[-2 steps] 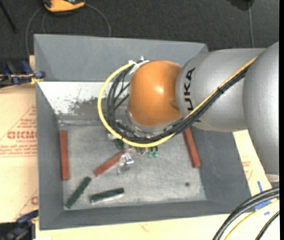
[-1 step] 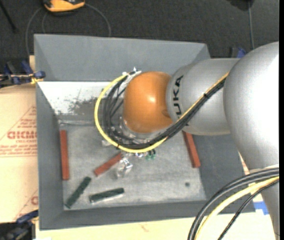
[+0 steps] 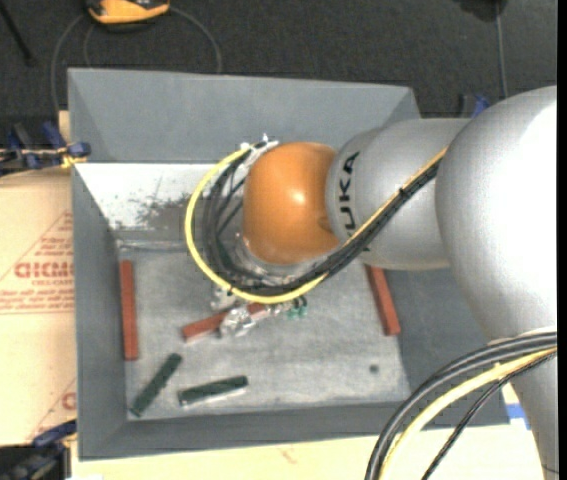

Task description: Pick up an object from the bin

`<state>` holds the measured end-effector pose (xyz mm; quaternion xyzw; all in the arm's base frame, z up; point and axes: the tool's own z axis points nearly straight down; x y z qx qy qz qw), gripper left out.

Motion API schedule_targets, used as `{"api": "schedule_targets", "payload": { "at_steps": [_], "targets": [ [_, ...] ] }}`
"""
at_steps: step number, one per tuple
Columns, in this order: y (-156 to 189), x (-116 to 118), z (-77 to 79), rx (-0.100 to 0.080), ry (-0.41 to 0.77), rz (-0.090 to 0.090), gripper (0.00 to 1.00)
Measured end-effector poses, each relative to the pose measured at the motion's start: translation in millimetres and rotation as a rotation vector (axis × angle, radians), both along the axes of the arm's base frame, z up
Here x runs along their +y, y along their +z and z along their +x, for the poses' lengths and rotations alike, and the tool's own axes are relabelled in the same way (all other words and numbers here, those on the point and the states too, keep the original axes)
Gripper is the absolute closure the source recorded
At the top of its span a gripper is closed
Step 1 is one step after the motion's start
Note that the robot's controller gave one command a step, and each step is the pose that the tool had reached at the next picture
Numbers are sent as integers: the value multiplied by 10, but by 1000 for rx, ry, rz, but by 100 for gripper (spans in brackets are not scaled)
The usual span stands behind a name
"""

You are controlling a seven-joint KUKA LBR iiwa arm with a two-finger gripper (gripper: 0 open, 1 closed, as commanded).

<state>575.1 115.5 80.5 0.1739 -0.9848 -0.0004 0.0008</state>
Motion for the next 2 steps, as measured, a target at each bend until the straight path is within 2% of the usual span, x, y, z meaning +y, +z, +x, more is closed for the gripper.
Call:
{"api": "schedule_targets", "payload": {
  "at_steps": [2],
  "targets": [
    [31,-4,-11,0,-1,0,100]
  ]
}}
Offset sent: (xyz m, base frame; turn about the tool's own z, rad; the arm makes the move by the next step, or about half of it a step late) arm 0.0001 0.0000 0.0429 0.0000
